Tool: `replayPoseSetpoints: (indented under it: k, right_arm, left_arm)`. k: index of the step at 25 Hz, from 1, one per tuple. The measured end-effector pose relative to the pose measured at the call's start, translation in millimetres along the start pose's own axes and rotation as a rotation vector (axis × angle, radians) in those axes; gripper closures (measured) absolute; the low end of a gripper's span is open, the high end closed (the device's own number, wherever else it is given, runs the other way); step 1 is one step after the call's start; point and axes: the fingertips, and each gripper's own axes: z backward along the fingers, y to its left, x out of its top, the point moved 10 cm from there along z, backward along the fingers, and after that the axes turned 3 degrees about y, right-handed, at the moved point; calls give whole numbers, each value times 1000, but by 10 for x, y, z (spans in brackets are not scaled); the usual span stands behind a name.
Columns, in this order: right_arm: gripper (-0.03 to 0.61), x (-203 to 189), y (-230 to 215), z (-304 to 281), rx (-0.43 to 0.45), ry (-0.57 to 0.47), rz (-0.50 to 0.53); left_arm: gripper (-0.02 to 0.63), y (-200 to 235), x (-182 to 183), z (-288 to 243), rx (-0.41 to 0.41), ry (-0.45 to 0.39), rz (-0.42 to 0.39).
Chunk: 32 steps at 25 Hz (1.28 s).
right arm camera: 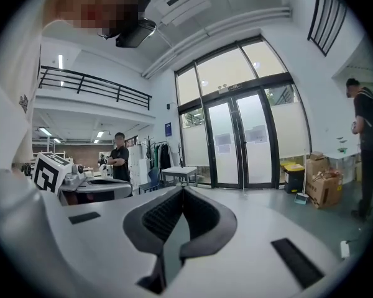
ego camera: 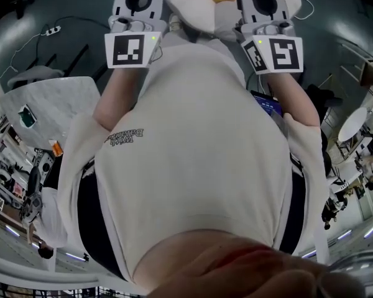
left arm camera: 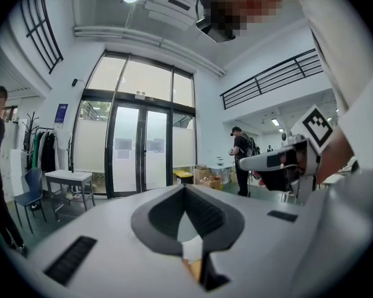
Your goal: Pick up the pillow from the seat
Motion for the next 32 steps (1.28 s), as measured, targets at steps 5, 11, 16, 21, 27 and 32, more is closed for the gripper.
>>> replayPoseSetpoints:
  k: [5,11,16,21,27,32]
  right_arm:
    - [568,-188,-269,-386,-9,45,-53]
    - [409,-667,-508,-1074,-13,162,-116]
    - [356,-1315,-666,-1666,-39,258,-159]
    - [318,-2144,-815,-2141,-61,349,-203]
    - [293,-3354,-916,-2573,-94,458,-296]
    - [262,-4397,-1082,-2842,-118,545,-324]
  left_arm:
    - [604,108,-138,-278,3,6,5]
    - [604,318,-559,-727,13,41,29]
    - [604,515,-1121,-1159,6,40,54]
    - [604,676,-1940,-1495,-12,87,63]
    - [604,831,-3101,-1766,-21,178,37]
    - [604,824,-4015,-2065,-10,245,49]
